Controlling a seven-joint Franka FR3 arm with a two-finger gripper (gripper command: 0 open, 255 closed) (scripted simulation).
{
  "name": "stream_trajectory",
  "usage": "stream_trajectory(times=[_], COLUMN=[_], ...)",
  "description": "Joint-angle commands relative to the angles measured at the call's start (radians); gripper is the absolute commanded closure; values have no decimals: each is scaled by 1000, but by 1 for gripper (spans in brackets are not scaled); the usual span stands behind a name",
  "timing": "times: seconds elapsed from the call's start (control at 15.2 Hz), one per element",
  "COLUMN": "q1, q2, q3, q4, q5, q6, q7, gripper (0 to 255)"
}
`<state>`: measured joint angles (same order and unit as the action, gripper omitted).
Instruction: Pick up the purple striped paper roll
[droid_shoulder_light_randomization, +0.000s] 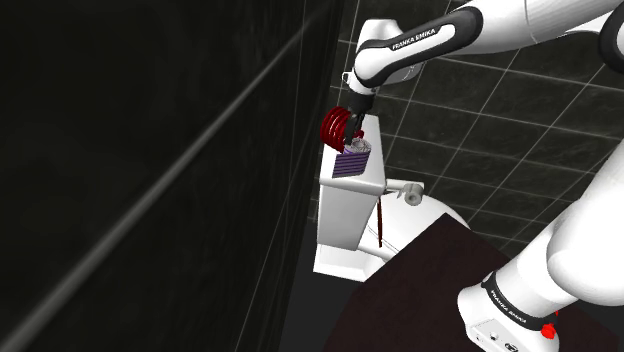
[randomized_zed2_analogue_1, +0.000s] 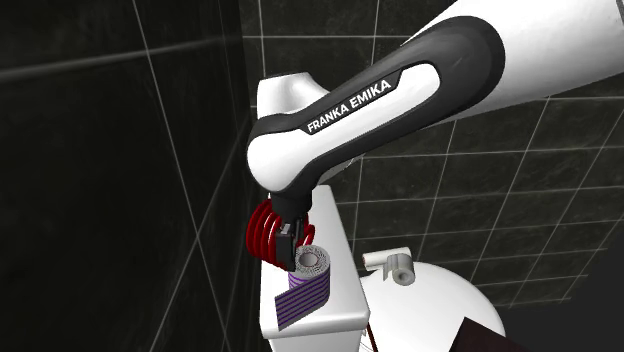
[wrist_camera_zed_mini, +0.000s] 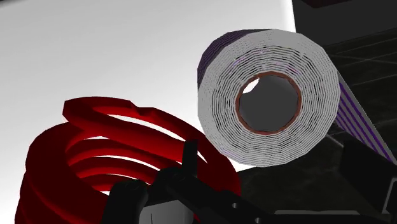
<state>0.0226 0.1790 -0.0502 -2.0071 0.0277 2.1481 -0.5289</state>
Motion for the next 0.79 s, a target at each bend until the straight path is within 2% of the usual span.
stream_trajectory(times=[0.0,0.33,0.4,0.73], q1=[1,0,1,0], q2=[13,38,34,33], q3=[1,1,2,1], q4=[-9,-26,-31,-32], q5=[1,4,3,3], q6=[22,65,65,65], q7=[-1,-2,-1,-2], gripper=[0,0,255,255])
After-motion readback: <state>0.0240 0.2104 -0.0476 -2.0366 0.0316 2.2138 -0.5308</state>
